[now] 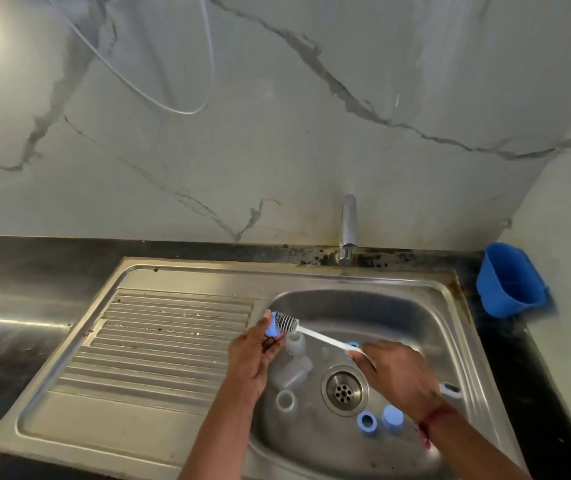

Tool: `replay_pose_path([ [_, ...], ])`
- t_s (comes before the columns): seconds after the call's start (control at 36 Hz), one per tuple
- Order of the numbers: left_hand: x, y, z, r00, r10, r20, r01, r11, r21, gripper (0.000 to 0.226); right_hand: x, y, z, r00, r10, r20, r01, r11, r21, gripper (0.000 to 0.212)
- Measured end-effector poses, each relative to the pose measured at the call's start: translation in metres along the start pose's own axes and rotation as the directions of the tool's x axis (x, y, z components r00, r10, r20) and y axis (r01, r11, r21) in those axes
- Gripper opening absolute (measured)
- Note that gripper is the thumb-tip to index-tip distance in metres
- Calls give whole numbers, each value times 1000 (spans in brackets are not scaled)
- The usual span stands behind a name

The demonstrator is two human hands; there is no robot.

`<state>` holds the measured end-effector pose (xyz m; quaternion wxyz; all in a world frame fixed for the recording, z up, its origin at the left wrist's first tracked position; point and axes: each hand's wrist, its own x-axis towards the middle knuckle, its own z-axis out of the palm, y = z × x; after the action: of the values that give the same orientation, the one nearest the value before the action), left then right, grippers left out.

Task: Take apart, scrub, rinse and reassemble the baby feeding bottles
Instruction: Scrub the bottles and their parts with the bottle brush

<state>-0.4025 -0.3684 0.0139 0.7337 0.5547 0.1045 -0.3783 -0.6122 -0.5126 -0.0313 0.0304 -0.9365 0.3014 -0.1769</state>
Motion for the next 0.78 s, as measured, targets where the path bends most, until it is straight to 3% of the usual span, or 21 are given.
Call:
replay_pose_path([
  [0.11,8,7,1,1000,26,-2,-26,1000,2,27,10,-3,-1,992,-44,119,38,998,52,50],
  [0.19,14,13,0,999,41,11,-41,999,5,16,14,-5,-2,991,-78,109,73,996,45,45],
  [0.33,19,15,-2,995,82,56,-82,997,-2,12,18,-5,-3,986,-104,132,87,988,127,57],
  [0.5,22,16,0,984,145,105,-141,989,-42,30,16,-10,-4,988,24,150,-73,942,327,67],
  [0.58,22,20,1,974,175,145,-176,984,-5,26,19,-12,-9,978,102,181,-172,887,430,61],
  [0.69,20,26,-2,956,214,198,-229,972,54,27,24,-8,-7,964,134,231,-225,874,430,78],
  [0.78,15,28,-2,939,244,242,-273,957,95,14,25,-7,-4,957,133,259,-240,862,447,81],
])
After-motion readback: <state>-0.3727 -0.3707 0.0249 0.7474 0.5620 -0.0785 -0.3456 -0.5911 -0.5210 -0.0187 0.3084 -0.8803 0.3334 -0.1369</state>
